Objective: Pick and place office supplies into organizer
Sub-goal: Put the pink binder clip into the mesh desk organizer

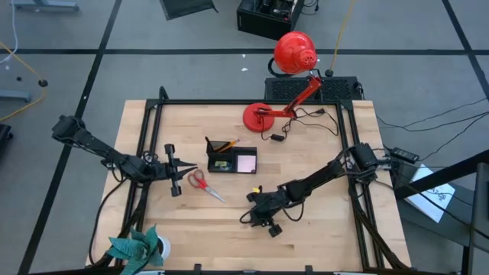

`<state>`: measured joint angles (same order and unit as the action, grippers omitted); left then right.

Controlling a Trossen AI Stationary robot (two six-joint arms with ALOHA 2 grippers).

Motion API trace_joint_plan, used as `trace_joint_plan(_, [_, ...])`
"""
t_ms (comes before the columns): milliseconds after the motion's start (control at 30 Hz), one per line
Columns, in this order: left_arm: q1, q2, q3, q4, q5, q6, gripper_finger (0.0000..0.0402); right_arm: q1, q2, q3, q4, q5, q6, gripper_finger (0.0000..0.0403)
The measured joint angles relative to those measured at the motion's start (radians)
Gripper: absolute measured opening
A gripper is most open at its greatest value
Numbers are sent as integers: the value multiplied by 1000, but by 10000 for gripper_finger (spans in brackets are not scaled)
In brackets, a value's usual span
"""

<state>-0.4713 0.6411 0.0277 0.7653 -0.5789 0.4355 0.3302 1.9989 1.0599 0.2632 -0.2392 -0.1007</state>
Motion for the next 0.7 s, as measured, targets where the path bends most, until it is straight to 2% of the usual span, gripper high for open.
trace_joint_plan(333, [0, 0, 0, -2, 0, 0, 35, -3, -70, 0, -69, 3, -17, 135])
trace_joint_plan(500, [0, 0, 0, -2, 0, 0, 35, -3, -71, -22, -84, 6, -18, 147])
trace_joint_plan(700, [0, 0, 0, -3, 0, 1, 35, -1, -65, -89, 38, 34, -5, 143])
